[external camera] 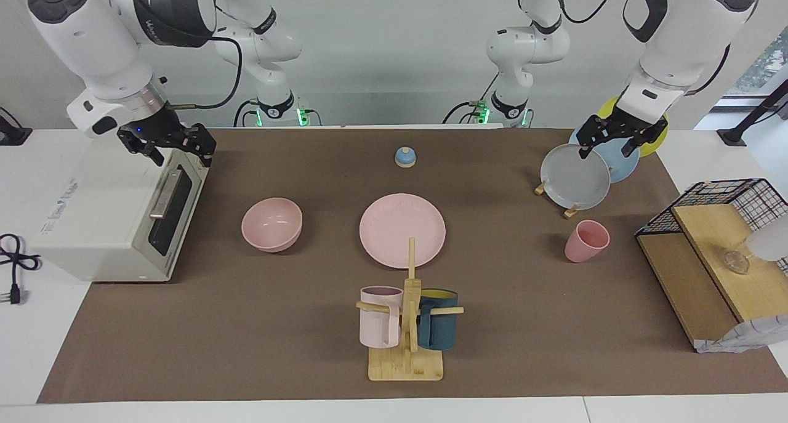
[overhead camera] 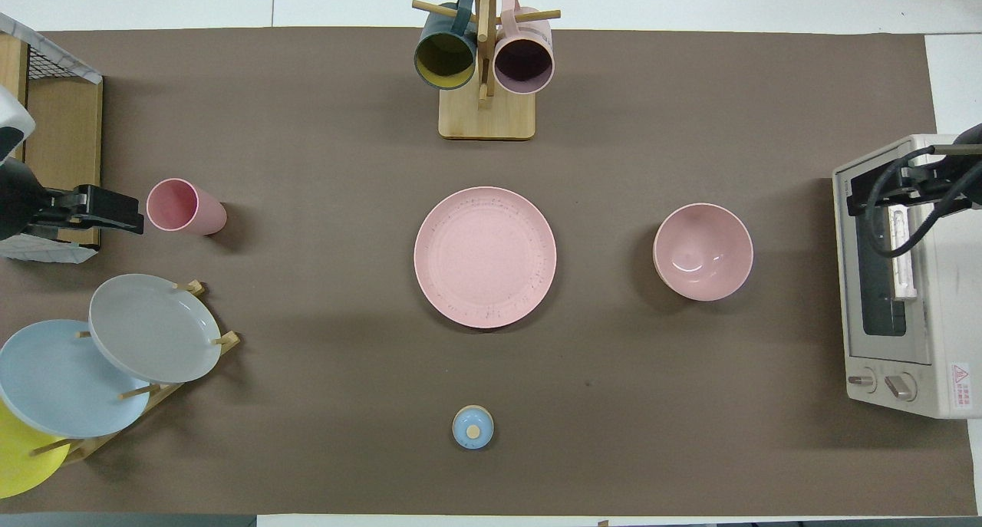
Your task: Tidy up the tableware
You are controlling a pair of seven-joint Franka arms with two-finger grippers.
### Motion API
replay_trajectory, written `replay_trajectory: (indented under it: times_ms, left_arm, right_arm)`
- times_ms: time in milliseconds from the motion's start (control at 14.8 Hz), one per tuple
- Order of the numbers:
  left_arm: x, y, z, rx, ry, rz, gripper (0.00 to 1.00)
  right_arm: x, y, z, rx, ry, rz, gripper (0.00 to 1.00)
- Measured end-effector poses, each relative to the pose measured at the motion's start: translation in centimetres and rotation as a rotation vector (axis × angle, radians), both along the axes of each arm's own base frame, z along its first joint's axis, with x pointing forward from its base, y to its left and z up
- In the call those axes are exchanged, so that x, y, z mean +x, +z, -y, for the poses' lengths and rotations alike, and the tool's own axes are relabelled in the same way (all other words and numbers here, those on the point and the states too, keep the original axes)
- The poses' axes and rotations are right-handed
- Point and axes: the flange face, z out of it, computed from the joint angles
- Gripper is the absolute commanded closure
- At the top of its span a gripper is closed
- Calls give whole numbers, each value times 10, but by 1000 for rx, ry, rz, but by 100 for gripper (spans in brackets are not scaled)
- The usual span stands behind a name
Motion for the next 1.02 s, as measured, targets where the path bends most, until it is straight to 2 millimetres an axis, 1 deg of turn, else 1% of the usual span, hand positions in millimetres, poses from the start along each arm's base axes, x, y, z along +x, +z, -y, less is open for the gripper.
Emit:
replay_trajectory:
  times_ms: [406,474,609,677,812,948,1016]
  left_arm:
    - [0,0,0,0,0,0,0]
    - [0,0,0,0,0,0,0]
    - [0,0,0,0,0,0,0]
    - [0,0,0,0,0,0,0]
    - [0,0,0,0,0,0,0]
    - [0,0,0,0,0,0,0]
    - [0,0,0,0,0,0,0]
  right_arm:
    - [0,2,-5,1,9,4,0]
    - [0,3,-7,14,17,7,0]
    - [2,7,-19,77,50,31,0]
    - [4,9,-30,91,75,52,0]
    - [8,3,-66,93,136,79,0]
    - [13,-18,-104,93,160,97,0]
    - [17,-36,-123,93,167,111,0]
